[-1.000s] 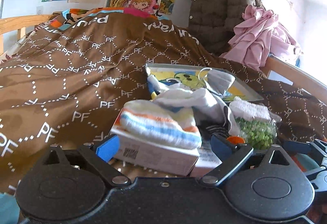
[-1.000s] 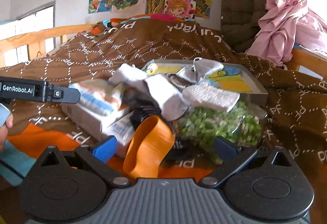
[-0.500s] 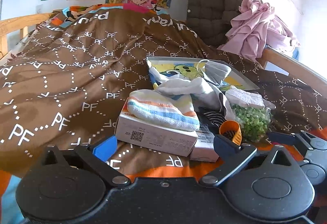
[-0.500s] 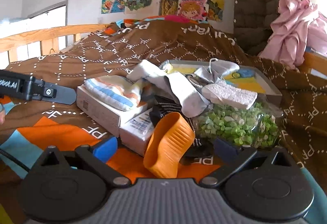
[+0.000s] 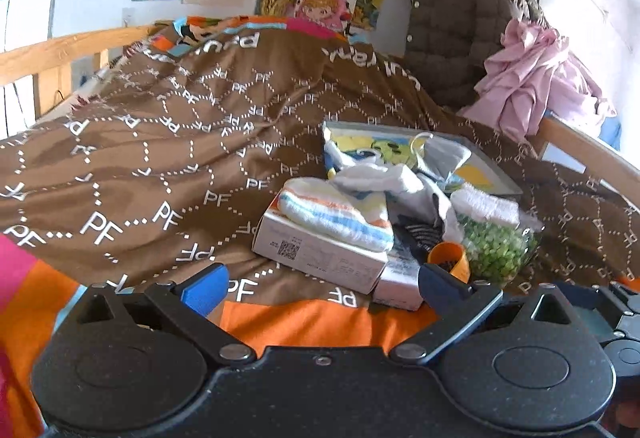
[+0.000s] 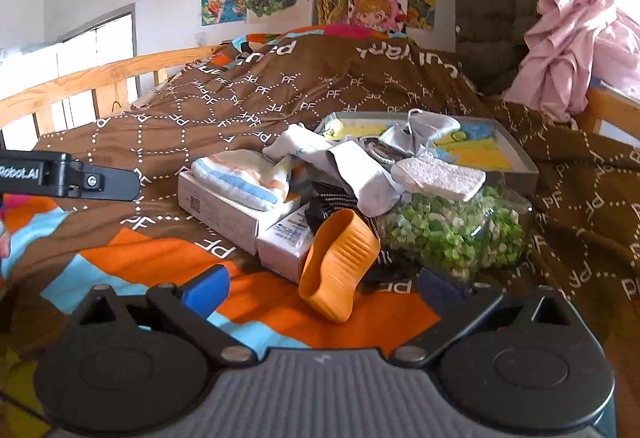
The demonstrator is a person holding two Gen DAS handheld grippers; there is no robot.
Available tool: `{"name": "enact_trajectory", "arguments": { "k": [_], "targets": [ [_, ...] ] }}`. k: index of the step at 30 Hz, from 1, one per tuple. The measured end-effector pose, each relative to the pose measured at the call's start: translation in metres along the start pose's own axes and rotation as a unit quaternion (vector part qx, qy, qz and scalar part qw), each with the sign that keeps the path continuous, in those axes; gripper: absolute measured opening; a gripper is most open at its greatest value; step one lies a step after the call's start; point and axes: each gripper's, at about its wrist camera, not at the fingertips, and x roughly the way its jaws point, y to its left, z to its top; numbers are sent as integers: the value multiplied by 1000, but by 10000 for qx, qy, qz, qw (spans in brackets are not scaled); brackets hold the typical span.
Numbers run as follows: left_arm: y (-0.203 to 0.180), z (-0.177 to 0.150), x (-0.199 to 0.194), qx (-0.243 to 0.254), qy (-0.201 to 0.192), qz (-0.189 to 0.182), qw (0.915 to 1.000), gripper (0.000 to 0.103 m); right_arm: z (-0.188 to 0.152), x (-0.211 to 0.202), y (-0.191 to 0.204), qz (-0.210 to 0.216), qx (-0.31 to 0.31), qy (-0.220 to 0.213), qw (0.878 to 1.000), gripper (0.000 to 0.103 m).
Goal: Organize soft objects
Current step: 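Move both tools back over the striped towel and orange silicone item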
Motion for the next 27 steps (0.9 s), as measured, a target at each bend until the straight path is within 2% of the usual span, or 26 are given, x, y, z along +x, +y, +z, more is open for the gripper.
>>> {"name": "enact_trajectory", "arguments": {
  "k": [5, 16, 22, 27],
  "targets": [
    [-8, -3, -10, -155, -87, -200, 9996, 102, 3, -8, -6, -38, 247, 60, 9997, 103],
    [-1, -4, 9, -163, 7, -157, 9997, 102, 0, 6, -8, -108, 217, 111, 9996, 103],
    [6, 6, 26, -85, 186, -144, 9997, 102, 2, 25, 1, 34, -484, 57, 9988, 103],
    [4, 17, 42, 186, 279, -121, 9994, 102, 2, 42, 5, 83, -671, -139, 9976, 103]
  ]
}}
